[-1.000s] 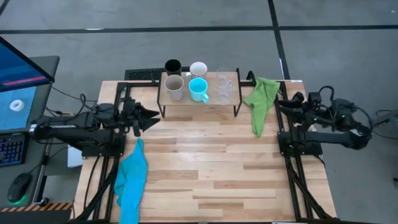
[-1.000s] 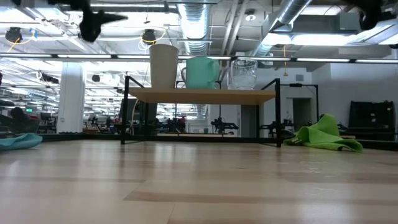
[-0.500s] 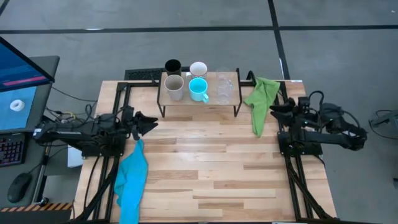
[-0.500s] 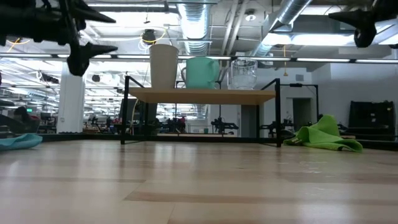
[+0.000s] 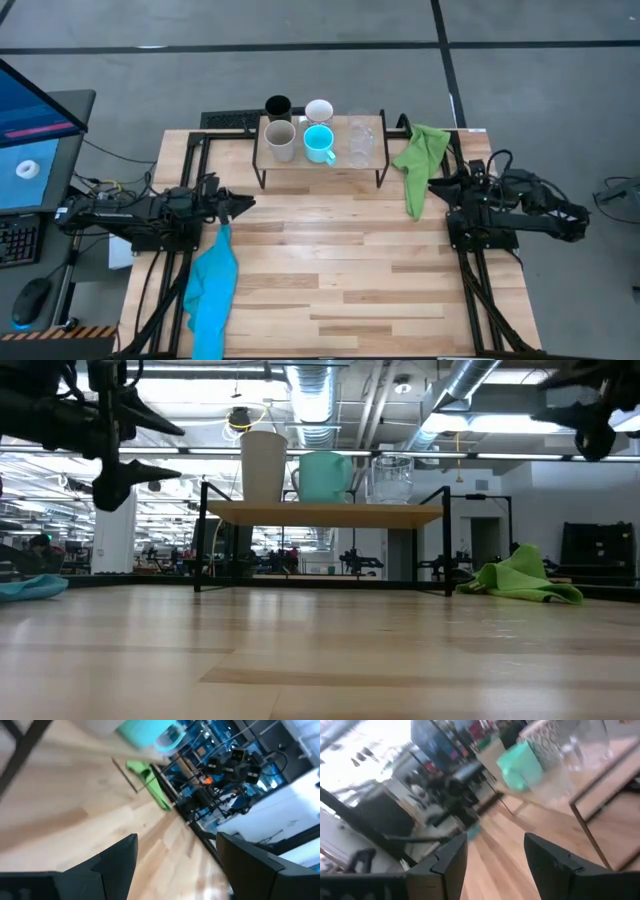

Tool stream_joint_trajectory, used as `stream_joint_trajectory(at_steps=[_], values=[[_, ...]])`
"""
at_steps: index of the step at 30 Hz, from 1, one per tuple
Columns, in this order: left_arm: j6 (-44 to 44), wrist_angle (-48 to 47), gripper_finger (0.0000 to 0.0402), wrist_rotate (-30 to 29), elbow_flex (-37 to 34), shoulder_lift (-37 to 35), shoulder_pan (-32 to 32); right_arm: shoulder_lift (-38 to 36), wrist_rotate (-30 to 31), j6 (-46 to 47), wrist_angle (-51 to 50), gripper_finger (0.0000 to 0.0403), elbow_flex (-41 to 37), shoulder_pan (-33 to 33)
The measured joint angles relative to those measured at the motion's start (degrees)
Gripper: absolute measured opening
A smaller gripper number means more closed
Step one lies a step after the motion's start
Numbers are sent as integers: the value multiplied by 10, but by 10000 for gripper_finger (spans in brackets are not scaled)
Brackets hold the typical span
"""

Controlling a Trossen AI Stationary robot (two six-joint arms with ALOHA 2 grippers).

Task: Stack small to large cups/mugs on shelf
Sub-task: Return to Home Position

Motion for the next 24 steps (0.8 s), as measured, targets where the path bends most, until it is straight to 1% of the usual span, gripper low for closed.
stream_joint_trajectory(at_steps=[2, 3, 5, 6, 7, 8, 10, 12, 14, 19, 21, 24], values=[[-45, -9, 261, 8, 0, 2, 0, 0, 0, 13, -24, 216, 0, 0], [-59, -15, 261, 12, 0, 2, 0, 0, 0, 2, -24, 216, -5, 0], [-81, -22, 261, 11, 0, 2, 0, 0, -7, -58, 4, 216, -23, 0], [-85, -20, 261, 11, 0, 3, 0, -1, -20, -90, 23, 216, -33, 0], [-72, -19, 261, 14, 0, 3, -1, -3, -37, -117, 47, 216, -45, 0], [-33, -11, 261, 24, 0, 3, -3, -4, -58, -140, 75, 216, -57, 0], [69, 28, 261, 70, 0, 2, -12, -4, -98, -166, 116, 216, -83, 0], [153, 65, 261, 109, 0, 2, -21, -4, -119, -180, 154, 216, -106, 0], [208, 85, 261, 134, 1, 2, -30, -4, -134, -187, 178, 216, -125, 0], [270, 80, 261, 121, -1, 2, -49, -4, -203, -239, 253, 216, -167, 0], [286, 82, 261, 121, -5, 2, -56, -4, -216, -246, 276, 216, -182, 0], [288, 97, 261, 121, -25, 2, -61, -4, -218, -246, 288, 216, -196, 0]])
